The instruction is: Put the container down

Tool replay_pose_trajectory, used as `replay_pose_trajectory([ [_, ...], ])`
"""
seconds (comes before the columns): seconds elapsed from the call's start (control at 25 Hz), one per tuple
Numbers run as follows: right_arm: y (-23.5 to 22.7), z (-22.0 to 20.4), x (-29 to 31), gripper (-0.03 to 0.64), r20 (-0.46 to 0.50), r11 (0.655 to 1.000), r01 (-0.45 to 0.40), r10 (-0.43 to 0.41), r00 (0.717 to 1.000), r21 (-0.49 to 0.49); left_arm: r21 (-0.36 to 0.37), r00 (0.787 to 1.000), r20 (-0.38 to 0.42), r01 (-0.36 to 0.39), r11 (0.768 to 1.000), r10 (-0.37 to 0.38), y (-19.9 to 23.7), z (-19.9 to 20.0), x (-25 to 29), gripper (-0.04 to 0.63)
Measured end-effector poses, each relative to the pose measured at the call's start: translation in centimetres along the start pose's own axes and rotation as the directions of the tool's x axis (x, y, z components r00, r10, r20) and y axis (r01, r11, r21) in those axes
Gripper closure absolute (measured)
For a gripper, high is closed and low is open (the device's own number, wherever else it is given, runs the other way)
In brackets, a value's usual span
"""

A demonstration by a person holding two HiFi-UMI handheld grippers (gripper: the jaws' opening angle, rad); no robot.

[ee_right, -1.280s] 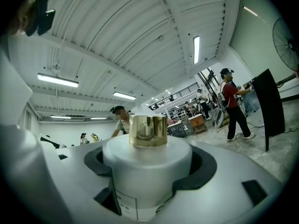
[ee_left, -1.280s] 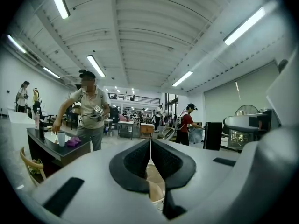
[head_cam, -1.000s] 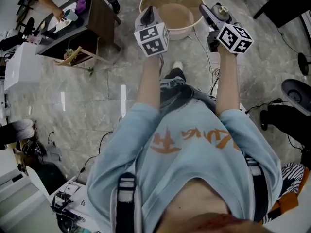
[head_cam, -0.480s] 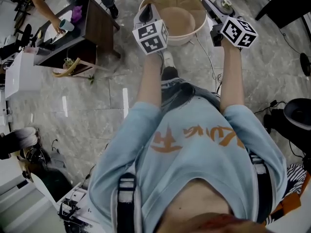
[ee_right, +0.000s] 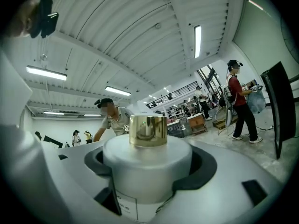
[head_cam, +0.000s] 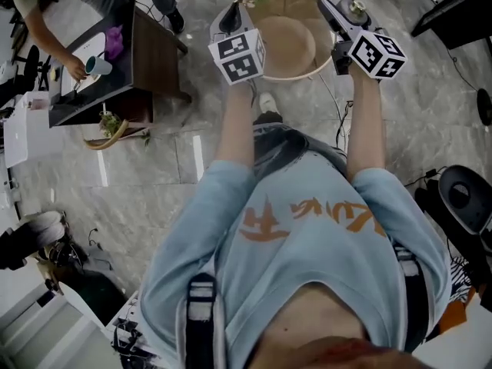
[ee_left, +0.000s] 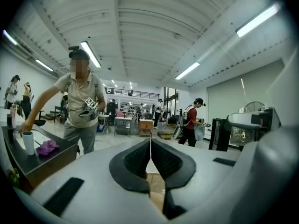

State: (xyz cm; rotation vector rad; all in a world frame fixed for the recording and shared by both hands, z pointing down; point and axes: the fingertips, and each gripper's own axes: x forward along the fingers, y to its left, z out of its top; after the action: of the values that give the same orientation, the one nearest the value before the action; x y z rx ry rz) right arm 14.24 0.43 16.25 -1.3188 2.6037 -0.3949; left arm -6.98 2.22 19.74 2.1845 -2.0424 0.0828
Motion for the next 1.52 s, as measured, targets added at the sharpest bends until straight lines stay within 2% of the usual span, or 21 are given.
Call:
replay_pose_trajectory([
  [0.32, -5.4, -2.8, 12.3, 0.259, -0.038, 0.997, 0.058, -0.056, 0.998, 0.048, 0.016, 0.996, -0.074, 0.059, 0.998, -0.058, 4.6, 0.2, 13.6, 0.563],
  [0.44, -7.0, -4.4, 15.1, 0.259, -0.069, 0.994, 0.084, -0.079, 0.994, 0.068, -0.018, 0.989, -0.109, 0.099, 0.995, -0.100, 5.0, -1.4, 17.2, 0.563],
  [0.56, -7.9, -6.0, 18.1, 0.259, -0.108, 0.994, 0.092, -0.086, 0.990, 0.050, -0.048, 0.986, -0.123, 0.109, 0.993, -0.114, 6.3, -2.7, 20.3, 0.563],
  [0.88, -11.2, -9.7, 19.0, 0.259, -0.192, 0.987, 0.149, -0.136, 0.972, 0.056, -0.098, 0.969, -0.201, 0.126, 0.987, -0.143, 6.1, -7.3, 23.8, 0.563],
  [1.04, -12.1, -13.9, 20.1, 0.259, -0.243, 0.985, 0.158, -0.138, 0.960, 0.065, -0.081, 0.955, -0.237, 0.161, 0.984, -0.176, 6.7, -10.3, 26.8, 0.563],
  [1.2, -13.8, -16.9, 20.3, 0.259, -0.294, 0.986, 0.152, -0.126, 0.948, 0.068, -0.070, 0.947, -0.260, 0.179, 0.981, -0.192, 5.4, -12.6, 28.3, 0.563],
  [1.52, -15.6, -25.5, 20.2, 0.259, -0.397, 0.989, 0.113, -0.068, 0.915, 0.092, -0.078, 0.912, -0.340, 0.217, 0.973, -0.231, 4.2, -22.0, 29.2, 0.563],
])
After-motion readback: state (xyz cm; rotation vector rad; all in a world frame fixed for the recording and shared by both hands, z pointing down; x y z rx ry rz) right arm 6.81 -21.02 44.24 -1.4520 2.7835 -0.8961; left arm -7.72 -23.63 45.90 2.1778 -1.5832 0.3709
